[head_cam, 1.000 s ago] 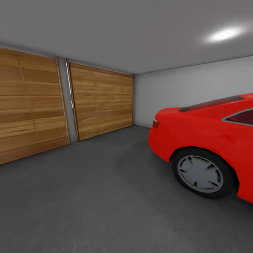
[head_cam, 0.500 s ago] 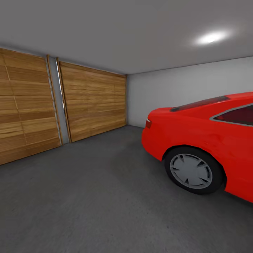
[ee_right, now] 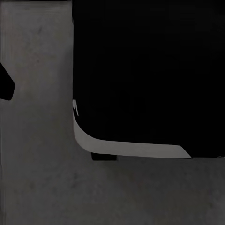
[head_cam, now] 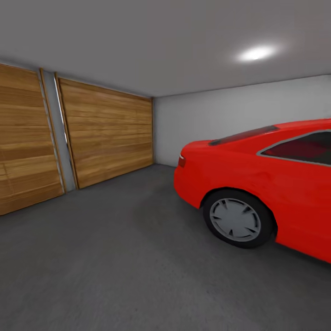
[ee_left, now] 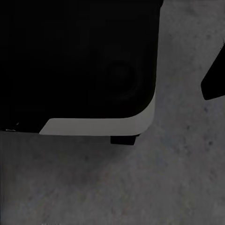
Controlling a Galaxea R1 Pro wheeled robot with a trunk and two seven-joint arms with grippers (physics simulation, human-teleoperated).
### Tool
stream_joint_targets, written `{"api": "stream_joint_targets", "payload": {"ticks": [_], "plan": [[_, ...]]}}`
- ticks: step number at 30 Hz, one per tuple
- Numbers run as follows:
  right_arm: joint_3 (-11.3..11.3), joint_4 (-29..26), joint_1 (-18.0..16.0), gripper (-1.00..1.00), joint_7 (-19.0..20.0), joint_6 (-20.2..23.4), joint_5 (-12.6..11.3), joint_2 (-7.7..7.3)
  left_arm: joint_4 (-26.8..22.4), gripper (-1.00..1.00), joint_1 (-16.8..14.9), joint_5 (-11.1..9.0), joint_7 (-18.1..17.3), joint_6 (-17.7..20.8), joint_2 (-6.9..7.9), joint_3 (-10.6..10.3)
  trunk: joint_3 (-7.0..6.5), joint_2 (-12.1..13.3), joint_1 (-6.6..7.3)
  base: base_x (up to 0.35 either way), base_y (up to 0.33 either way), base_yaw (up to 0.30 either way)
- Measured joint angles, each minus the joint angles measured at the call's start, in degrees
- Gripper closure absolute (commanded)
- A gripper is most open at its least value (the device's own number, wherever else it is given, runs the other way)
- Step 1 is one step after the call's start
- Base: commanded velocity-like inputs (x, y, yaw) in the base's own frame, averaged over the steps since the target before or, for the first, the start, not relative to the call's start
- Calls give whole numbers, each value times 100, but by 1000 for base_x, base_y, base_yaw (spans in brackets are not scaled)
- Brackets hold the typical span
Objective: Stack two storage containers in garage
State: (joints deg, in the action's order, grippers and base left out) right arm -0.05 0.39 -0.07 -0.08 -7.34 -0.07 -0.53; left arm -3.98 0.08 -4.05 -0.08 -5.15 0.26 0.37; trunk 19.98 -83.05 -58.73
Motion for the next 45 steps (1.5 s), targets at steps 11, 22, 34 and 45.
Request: {"api": "stream_joint_targets", "payload": {"ticks": [11,22,34,45], "plan": [[-1,0,0,-100,0,0,-6,-1,4,-100,0,27,-8,0,-8,-7,0,0,0,0,0,-286],[-3,0,0,-100,0,-8,29,-7,5,-100,0,21,-8,1,-49,-9,0,0,0,0,0,-287],[11,0,0,-100,0,-9,44,-1,5,-100,0,31,-7,1,-90,-9,0,0,0,0,0,-287],[3,0,0,-100,0,-9,36,-8,14,-100,0,18,-5,1,-141,-9,0,0,0,0,0,-287]]}}
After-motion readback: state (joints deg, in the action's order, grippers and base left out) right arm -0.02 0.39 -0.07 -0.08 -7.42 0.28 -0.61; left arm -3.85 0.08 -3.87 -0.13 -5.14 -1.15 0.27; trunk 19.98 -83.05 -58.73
